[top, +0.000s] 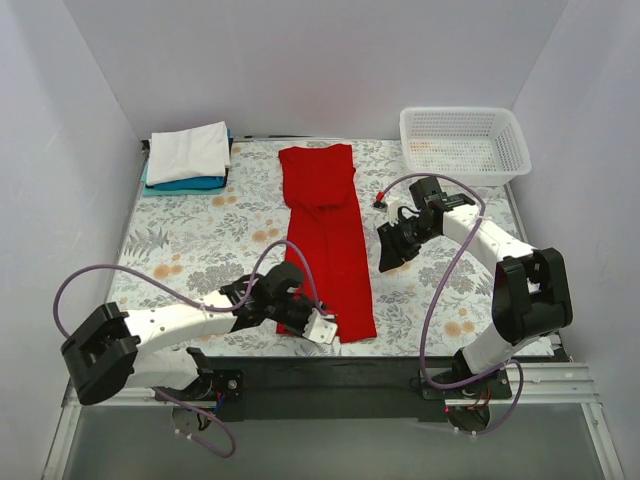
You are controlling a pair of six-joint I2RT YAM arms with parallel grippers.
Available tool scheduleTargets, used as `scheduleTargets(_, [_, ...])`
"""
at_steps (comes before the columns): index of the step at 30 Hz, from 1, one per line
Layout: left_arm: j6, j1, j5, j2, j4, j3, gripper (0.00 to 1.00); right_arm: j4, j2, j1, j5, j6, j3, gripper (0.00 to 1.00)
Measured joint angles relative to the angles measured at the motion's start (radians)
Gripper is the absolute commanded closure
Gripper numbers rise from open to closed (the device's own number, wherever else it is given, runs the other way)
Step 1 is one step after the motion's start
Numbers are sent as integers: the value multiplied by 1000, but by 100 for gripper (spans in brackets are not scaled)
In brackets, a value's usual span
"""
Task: Fold and stack the t-shirts
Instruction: Fold the tshirt
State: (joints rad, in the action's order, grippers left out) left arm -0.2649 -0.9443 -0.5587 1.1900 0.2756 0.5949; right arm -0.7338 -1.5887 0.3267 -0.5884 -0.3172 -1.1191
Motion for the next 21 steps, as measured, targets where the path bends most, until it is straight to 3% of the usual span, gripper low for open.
scheduleTargets(9, [-124,-144,95,143,-219,-58,68,0,0,-41,-17,5,0,56])
scheduleTargets(13, [-149,-174,113,187,-269,-64,63,0,0,-47,-22,5,0,56])
scheduleTargets(21, [-153,-201,131,246,-353,-66,63,0,-9,-53,-29,5,0,56])
